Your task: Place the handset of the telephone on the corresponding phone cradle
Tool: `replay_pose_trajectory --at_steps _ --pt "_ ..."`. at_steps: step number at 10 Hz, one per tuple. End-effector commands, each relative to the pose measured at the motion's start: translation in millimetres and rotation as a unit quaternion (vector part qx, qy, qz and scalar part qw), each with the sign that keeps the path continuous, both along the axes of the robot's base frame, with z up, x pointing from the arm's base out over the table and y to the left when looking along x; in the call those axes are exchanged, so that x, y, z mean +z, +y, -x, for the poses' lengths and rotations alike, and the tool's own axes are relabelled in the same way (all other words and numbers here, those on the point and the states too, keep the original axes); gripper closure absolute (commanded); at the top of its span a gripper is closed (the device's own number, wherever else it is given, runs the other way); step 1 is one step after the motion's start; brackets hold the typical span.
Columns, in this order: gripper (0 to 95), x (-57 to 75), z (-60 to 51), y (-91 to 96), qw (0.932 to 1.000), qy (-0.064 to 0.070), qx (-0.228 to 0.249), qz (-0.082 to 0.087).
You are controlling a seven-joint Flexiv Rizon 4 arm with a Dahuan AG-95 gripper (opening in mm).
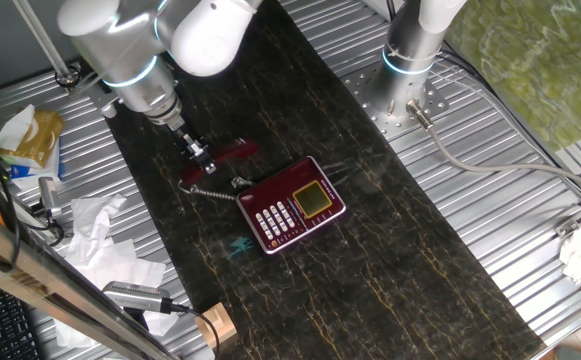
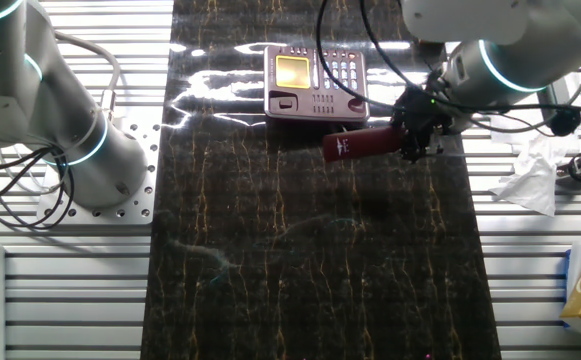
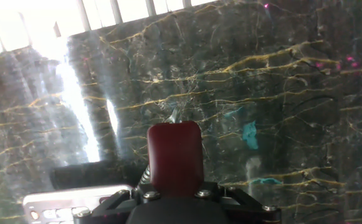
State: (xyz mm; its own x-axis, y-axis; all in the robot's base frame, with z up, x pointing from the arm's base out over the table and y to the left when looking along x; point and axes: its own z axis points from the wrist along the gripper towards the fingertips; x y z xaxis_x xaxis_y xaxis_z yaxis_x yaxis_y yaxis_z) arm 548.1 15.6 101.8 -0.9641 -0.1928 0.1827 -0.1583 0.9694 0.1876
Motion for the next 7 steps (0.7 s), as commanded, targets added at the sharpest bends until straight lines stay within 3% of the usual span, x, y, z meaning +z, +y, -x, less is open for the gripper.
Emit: replay_pose_trajectory --at_steps 1,2,4,6,7 --pt "95.0 0.1 -0.8 0.6 0.9993 0.035 -0.012 0.003" --pt "95.0 -1.4 -0.9 5.2 0.9977 0.063 -0.025 0.005" --pt "95.0 -4.0 -0.6 13.6 0.995 0.087 -0.05 -0.001" --pt "95.0 -0.4 3.6 30.5 0.9911 0.102 -0.081 -0.029" --pt "95.0 4.0 9.3 46.4 0.991 0.094 -0.09 -0.032"
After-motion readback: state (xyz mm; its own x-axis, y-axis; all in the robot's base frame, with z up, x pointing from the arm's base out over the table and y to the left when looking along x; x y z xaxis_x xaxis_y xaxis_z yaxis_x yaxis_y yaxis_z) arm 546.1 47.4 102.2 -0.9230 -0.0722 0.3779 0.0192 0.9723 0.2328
